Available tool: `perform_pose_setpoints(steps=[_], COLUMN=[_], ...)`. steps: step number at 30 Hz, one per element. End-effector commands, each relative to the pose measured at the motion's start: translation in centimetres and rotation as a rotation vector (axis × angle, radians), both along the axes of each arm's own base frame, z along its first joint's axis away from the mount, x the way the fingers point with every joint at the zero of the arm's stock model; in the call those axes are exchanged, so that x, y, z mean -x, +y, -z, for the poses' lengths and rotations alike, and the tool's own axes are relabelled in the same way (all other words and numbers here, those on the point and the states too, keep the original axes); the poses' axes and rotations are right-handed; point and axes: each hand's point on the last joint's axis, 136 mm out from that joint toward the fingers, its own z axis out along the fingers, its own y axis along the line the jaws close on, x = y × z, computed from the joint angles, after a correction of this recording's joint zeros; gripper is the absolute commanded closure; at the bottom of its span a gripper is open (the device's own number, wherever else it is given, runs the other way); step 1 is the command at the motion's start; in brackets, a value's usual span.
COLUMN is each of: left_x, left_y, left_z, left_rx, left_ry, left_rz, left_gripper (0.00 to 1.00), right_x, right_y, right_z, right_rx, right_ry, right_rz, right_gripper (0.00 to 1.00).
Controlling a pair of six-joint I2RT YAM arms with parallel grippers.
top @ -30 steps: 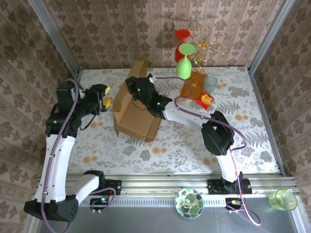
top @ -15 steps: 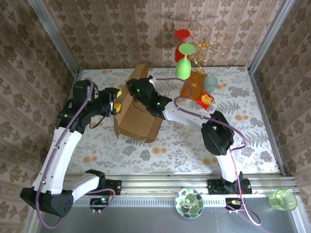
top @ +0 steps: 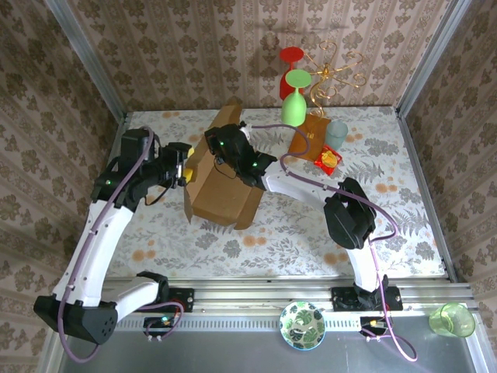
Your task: Fold the paper box
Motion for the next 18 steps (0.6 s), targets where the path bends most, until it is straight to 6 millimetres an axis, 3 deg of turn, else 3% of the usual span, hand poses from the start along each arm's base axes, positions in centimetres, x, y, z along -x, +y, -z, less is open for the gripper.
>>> perform_pose_setpoints(steps=[1,10,18], left_x=[-0.3,-0.8,-1.7], left_y=[0.1,0.1,0.5], left_z=[1.2,2.6,2.1], left_rx=[0.008,-0.014,-0.026], left_ry=[0.056,0.072,0.030], left_rz=[-0.042,-0.059,-0.087], left_gripper=[0.45,0.46,0.58], right_x=[0.6,1.3,2.2], right_y=[-1.2,-1.6,-1.7], right_z=[-3.9,-4.6,-4.9], right_rx=[-0.045,-0.031,-0.048], right_ry=[-0.028,0.001,0.025], right_rz=[0.019,0.013,0.011], right_gripper=[1.00,1.00,1.00])
